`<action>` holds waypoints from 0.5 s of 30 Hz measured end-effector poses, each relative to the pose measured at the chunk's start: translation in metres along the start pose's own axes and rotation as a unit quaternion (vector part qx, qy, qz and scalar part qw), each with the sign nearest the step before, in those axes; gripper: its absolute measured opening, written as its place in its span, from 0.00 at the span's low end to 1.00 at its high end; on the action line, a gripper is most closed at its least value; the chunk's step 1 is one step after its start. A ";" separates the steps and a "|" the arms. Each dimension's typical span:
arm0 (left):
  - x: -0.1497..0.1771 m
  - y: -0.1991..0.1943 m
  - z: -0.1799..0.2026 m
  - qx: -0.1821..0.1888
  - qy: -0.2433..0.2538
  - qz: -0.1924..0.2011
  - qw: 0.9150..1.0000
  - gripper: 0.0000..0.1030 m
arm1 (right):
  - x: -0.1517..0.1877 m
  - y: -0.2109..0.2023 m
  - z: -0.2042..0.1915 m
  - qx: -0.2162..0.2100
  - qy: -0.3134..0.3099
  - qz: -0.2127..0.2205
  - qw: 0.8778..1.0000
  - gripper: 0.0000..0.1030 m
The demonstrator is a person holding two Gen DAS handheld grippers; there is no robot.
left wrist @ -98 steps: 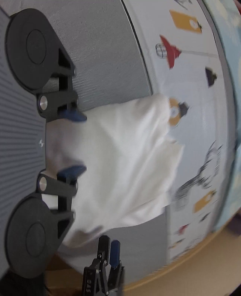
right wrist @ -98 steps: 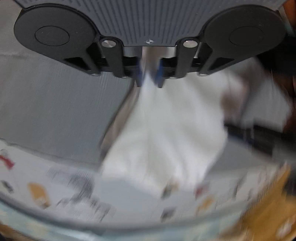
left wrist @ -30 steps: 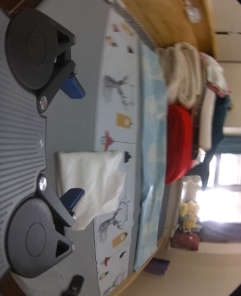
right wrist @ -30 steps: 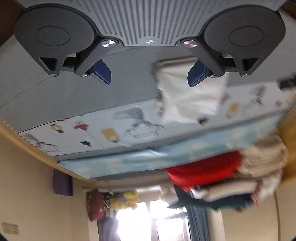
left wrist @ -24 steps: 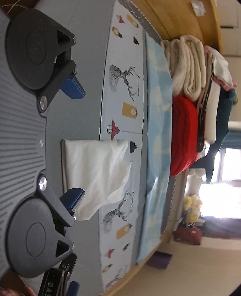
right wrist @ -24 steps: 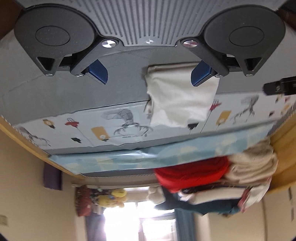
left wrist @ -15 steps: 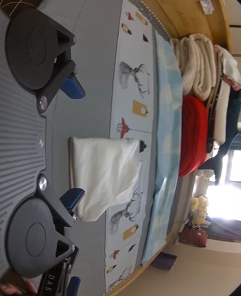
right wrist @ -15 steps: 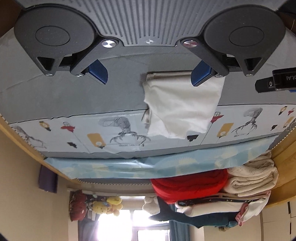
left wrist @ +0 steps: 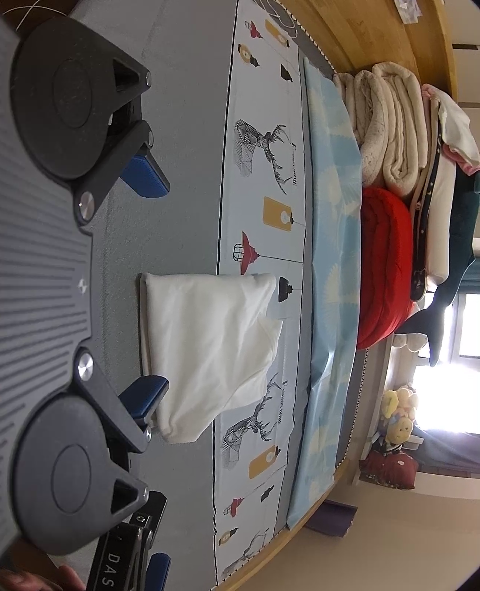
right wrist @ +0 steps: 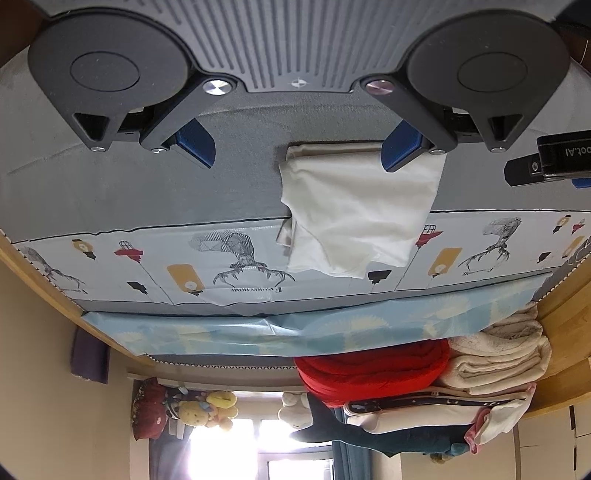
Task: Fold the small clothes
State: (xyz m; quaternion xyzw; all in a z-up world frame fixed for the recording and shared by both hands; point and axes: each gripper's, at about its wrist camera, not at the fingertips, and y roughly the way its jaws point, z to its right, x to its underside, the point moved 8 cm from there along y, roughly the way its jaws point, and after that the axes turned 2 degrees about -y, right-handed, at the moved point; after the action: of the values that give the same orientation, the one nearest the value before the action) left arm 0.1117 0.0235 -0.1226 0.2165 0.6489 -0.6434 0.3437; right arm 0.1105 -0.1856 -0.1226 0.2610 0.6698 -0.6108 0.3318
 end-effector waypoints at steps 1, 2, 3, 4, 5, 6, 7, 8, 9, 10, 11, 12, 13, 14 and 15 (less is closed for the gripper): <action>0.000 0.000 0.000 0.001 -0.001 0.000 1.000 1.00 | 0.000 0.000 0.000 0.000 0.001 0.000 1.000 0.94; 0.000 0.000 0.000 0.002 -0.001 0.000 1.000 1.00 | 0.000 0.000 0.001 -0.001 0.002 -0.001 1.000 0.94; 0.001 0.000 0.000 0.002 0.000 0.000 1.000 1.00 | 0.000 0.000 0.002 -0.001 0.003 -0.001 1.000 0.94; 0.001 0.000 0.000 0.002 0.001 -0.001 1.000 1.00 | -0.001 0.000 0.002 -0.002 0.004 -0.001 1.000 0.94; 0.002 0.000 0.000 0.003 0.000 -0.002 1.000 1.00 | -0.001 0.000 0.002 -0.002 0.004 -0.001 1.000 0.94; 0.002 0.000 0.001 0.004 0.000 -0.002 1.000 1.00 | -0.001 0.000 0.002 -0.002 0.004 -0.001 1.000 0.94; 0.002 0.001 0.002 0.004 0.001 -0.002 1.000 1.00 | -0.001 0.000 0.002 -0.002 0.004 -0.001 1.000 0.94; 0.002 0.001 0.002 0.004 0.002 -0.001 1.000 1.00 | -0.001 0.001 0.002 -0.003 0.003 -0.001 1.000 0.94; 0.002 0.001 0.002 0.004 0.002 -0.001 1.000 1.00 | -0.001 0.001 0.001 -0.004 0.002 -0.001 1.000 0.94; 0.002 0.001 0.002 0.004 0.002 -0.001 1.000 1.00 | -0.001 0.001 0.001 -0.005 0.001 -0.001 1.000 0.94; 0.002 0.001 0.002 0.004 0.002 -0.001 1.000 1.00 | -0.001 0.001 0.001 -0.006 0.000 0.000 1.000 0.94; 0.002 0.001 0.002 0.004 0.002 0.000 1.000 1.00 | -0.001 0.000 0.000 -0.007 0.000 0.001 1.000 0.94; 0.002 0.001 0.002 0.003 0.003 0.001 1.000 1.00 | -0.001 0.000 0.000 -0.008 0.000 0.001 1.000 0.94; 0.002 0.002 0.002 0.003 0.003 0.000 1.000 1.00 | -0.001 0.000 0.000 -0.008 -0.001 0.001 1.000 0.94; 0.002 0.002 0.002 0.003 0.003 0.000 1.000 1.00 | -0.001 0.000 0.001 -0.009 -0.001 0.000 1.000 0.94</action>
State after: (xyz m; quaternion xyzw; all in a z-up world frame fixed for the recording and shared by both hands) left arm 0.1118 0.0211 -0.1253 0.2198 0.6482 -0.6444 0.3410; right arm 0.1116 -0.1862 -0.1221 0.2578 0.6746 -0.6052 0.3350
